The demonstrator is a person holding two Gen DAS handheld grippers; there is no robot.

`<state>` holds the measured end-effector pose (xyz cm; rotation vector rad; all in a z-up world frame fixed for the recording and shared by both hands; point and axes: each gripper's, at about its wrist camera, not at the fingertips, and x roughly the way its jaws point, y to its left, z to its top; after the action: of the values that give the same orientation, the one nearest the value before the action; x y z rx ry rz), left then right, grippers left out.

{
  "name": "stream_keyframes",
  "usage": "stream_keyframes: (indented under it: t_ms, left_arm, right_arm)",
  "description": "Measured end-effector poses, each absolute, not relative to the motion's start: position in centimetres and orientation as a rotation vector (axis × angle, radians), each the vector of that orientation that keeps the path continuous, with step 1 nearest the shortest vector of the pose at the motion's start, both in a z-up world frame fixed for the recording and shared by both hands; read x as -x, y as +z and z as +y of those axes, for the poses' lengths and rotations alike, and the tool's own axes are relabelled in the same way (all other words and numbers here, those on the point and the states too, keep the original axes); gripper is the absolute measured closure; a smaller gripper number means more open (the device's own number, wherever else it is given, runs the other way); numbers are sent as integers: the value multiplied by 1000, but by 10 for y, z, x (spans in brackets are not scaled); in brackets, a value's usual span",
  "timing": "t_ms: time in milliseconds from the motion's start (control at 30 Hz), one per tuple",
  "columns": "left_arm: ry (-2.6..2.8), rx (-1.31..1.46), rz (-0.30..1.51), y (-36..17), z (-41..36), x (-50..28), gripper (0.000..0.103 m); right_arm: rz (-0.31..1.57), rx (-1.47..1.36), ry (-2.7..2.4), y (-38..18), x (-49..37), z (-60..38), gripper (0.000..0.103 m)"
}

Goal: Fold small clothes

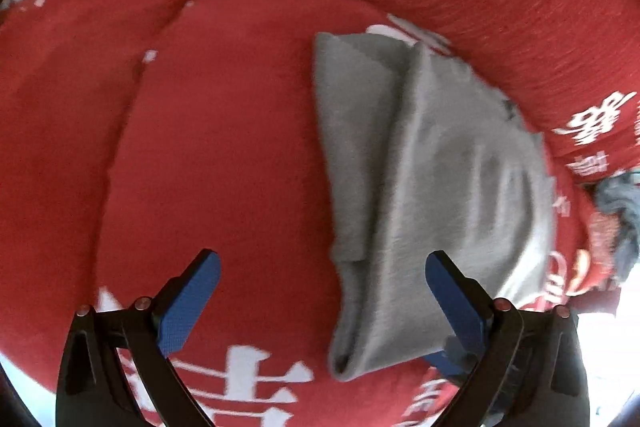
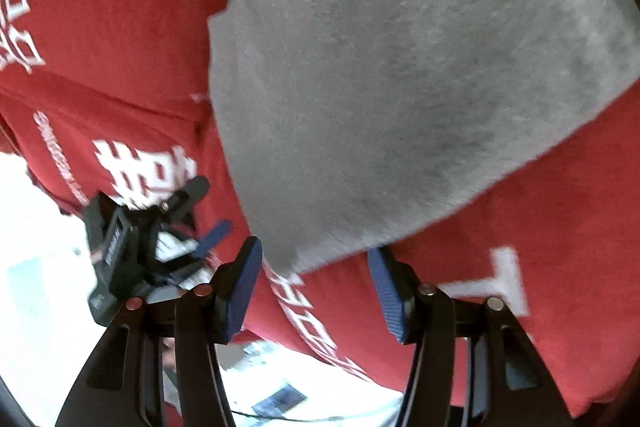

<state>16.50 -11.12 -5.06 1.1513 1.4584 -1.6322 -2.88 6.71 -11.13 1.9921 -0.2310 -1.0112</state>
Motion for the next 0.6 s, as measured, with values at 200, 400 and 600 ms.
stream_keyframes:
  t_ms: [200, 400, 600]
  left_arm:
    - [-1717, -1095, 1660, -63, -120, -154, 0]
    - [-1737, -1017, 1865, -75, -127, -150, 0]
    - [-1793, -967, 1992, -85, -141, -120, 0]
  right_arm:
    - [-387, -2030, -1021, -118, 27, 58, 45]
    - [-463, -1980, -921, -98, 47, 50, 95]
    - [-433, -1854, -883, -60, 65, 39, 95]
